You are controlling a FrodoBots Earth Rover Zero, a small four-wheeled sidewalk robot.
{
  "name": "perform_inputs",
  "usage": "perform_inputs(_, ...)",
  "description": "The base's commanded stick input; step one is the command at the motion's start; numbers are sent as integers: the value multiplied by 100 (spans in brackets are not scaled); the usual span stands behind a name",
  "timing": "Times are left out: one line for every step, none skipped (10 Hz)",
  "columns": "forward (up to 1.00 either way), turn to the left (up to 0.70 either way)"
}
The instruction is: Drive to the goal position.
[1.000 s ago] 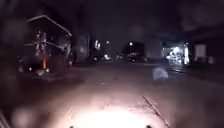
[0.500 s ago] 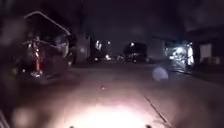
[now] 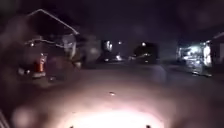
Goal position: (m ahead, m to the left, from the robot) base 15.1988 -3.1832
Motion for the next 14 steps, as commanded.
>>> perform_inputs(70,0)
perform_inputs(70,0)
perform_inputs(70,0)
perform_inputs(70,0)
perform_inputs(70,0)
perform_inputs(70,0)
perform_inputs(70,0)
perform_inputs(70,0)
perform_inputs(70,0)
perform_inputs(70,0)
perform_inputs(70,0)
perform_inputs(70,0)
perform_inputs(70,0)
perform_inputs(70,0)
